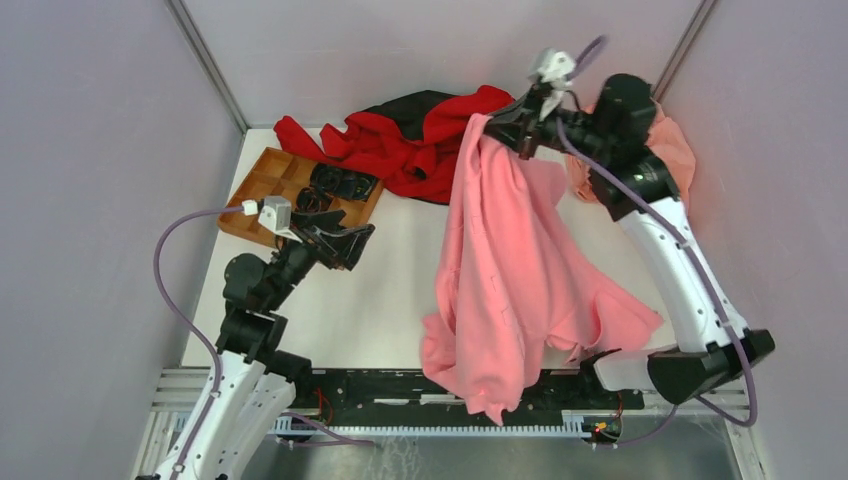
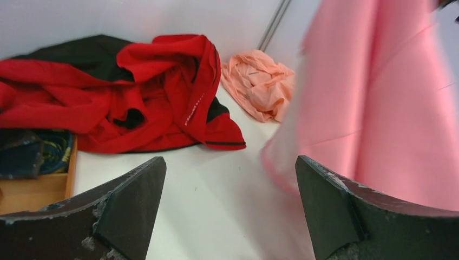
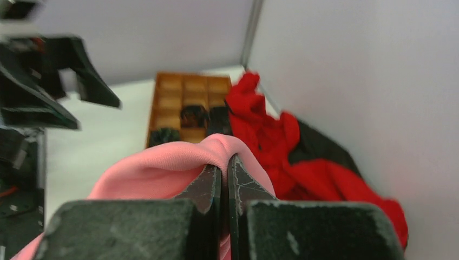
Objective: Zip up the jacket
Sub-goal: Place the jacket at the center of the board.
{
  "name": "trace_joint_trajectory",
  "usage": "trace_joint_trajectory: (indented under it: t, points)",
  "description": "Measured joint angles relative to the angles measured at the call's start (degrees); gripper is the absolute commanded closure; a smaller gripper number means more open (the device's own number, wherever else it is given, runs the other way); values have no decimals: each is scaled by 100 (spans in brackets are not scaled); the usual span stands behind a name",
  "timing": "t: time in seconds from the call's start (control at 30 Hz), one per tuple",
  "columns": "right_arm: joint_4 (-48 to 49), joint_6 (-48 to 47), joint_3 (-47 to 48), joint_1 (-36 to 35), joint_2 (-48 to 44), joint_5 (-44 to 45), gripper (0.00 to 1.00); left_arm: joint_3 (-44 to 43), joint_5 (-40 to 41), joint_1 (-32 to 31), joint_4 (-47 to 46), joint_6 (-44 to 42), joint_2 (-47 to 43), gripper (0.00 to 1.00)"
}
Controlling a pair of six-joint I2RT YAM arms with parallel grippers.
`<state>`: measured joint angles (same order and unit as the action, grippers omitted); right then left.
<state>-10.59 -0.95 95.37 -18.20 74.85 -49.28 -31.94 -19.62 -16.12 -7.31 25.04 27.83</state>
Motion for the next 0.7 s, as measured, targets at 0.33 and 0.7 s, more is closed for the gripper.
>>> trace_joint_trajectory:
  t: [0.33, 0.7]
  points:
    - [-1270, -1561, 466, -605, 918, 2988, 100, 11, -61, 0, 278, 597, 396, 6]
    - [-774, -1880, 960, -599, 505, 2743, 99, 13, -55, 0, 450, 688, 468, 6]
